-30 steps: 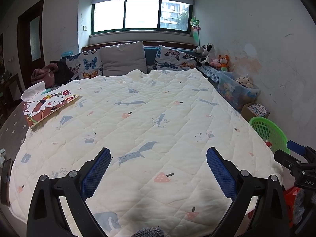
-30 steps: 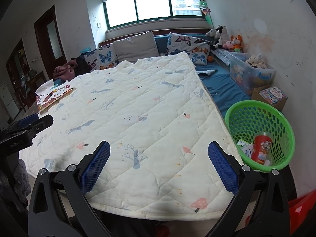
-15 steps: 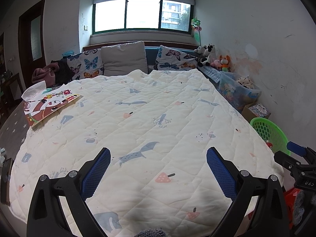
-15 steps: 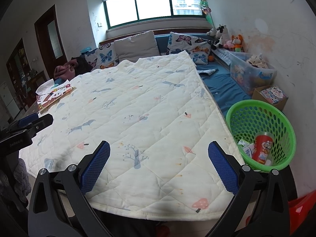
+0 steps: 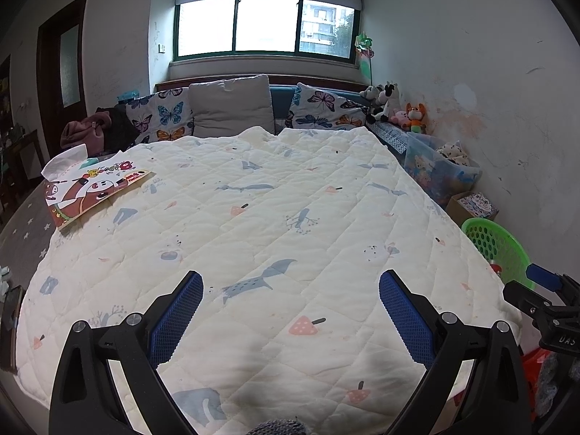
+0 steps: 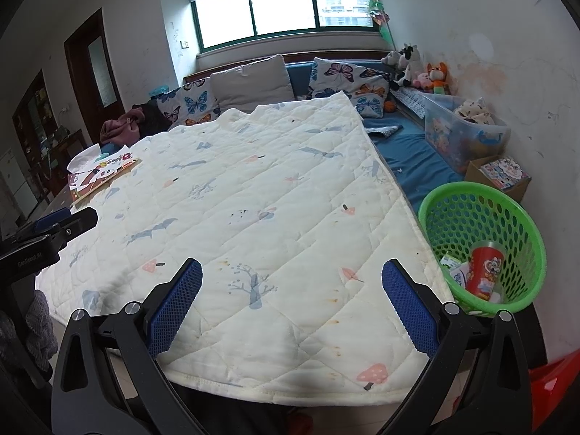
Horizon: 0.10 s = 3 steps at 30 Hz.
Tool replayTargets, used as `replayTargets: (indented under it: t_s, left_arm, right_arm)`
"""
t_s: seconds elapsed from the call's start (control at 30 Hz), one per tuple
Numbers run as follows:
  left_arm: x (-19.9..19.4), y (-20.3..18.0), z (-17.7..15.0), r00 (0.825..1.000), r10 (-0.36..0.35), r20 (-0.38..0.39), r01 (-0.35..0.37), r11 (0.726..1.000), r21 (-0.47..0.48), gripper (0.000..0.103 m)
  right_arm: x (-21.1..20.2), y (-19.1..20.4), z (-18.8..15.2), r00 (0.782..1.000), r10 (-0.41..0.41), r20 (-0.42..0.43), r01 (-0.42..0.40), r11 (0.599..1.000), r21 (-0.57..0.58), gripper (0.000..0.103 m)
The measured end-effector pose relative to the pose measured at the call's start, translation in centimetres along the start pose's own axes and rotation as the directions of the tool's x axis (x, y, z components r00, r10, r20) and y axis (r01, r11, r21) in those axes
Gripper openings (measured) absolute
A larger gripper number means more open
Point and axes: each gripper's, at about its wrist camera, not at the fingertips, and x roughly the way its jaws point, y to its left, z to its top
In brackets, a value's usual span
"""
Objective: Collect trash
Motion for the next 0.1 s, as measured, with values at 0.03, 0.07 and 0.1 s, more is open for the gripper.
replayTargets:
  t_s: [0.03, 0.07, 0.1]
  left_arm:
    - [0.00, -0.01, 0.01, 1.000, 0.000, 0.002, 0.000, 1.000, -0.001, 0.094]
    - [-0.02, 0.00, 0.00, 1.000, 0.001, 0.003, -0.001, 1.000, -0.002, 0.095]
    - [0.00, 0.01, 0.00, 1.000, 0.003, 0.002, -0.003, 1.000, -0.003, 0.094]
  right_arm:
    - [0.06, 0.05, 0.01, 1.000, 0.000, -0.001, 0.000, 1.000, -0.001, 0.099]
    - [0.08, 0.07, 0.01, 1.000, -0.001, -0.001, 0.001, 1.000, -0.001, 0.099]
    - [0.11, 0.08, 0.01, 1.000, 0.000, -0.001, 0.000, 1.000, -0.001, 0.099]
